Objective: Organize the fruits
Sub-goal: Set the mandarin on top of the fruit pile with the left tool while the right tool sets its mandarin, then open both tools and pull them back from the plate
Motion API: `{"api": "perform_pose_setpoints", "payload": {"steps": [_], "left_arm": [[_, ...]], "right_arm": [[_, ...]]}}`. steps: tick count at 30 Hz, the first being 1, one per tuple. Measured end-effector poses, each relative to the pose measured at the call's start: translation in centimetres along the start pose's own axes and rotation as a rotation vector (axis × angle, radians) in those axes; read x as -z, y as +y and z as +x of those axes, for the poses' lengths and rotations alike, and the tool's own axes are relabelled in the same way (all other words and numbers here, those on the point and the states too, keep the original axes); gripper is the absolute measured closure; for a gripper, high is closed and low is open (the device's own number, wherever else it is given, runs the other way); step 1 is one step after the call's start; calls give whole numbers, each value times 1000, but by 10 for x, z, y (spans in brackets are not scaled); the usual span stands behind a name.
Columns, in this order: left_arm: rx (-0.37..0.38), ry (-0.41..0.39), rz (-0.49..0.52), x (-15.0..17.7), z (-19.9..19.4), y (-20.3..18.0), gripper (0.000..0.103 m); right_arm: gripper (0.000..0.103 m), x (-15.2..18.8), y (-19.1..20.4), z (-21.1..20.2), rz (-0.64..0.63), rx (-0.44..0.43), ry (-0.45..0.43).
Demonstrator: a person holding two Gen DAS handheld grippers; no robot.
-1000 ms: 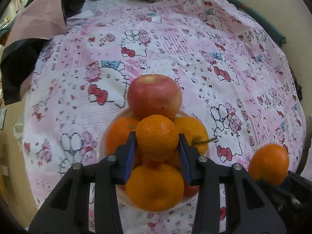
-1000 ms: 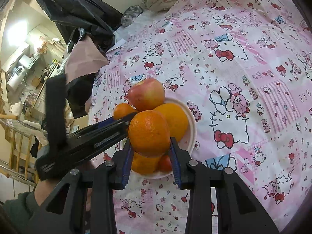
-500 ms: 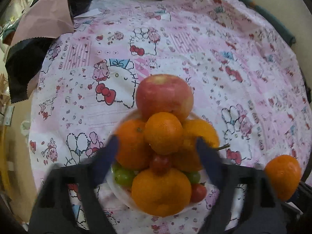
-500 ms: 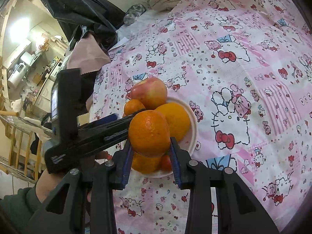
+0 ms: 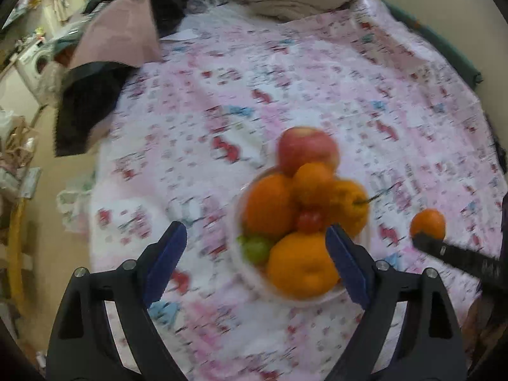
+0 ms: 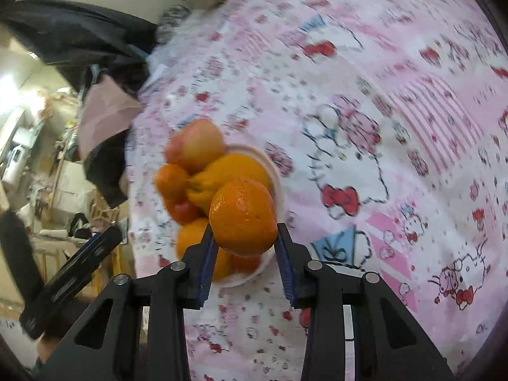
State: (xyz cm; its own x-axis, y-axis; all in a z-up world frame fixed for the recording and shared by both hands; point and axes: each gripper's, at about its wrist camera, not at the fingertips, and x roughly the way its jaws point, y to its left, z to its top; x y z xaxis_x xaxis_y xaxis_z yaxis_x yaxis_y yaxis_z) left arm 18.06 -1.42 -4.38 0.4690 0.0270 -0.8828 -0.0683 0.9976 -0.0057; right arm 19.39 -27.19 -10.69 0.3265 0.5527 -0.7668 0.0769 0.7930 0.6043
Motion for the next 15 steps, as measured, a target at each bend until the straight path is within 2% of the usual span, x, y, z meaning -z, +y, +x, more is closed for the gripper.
{"api": "perform_pose_setpoints", "payload": {"steps": [4, 8, 13, 14, 15], "left_arm": [[-8, 34, -51, 18, -10, 21, 16], [30, 54, -133, 37, -19, 35, 16], [35, 53, -144, 54, -18, 37, 16], [35, 58, -145, 56, -16, 37, 16], [40, 62, -149, 56, -15, 37, 16]], "right_arm": [[65, 7, -1, 23, -25, 49, 73], [65, 12, 9, 48, -98, 90, 128], [63, 15, 18, 71, -171, 110, 161], [60, 15, 18, 73, -174, 125, 153], [51, 15, 18, 74, -176, 131, 145]]}}
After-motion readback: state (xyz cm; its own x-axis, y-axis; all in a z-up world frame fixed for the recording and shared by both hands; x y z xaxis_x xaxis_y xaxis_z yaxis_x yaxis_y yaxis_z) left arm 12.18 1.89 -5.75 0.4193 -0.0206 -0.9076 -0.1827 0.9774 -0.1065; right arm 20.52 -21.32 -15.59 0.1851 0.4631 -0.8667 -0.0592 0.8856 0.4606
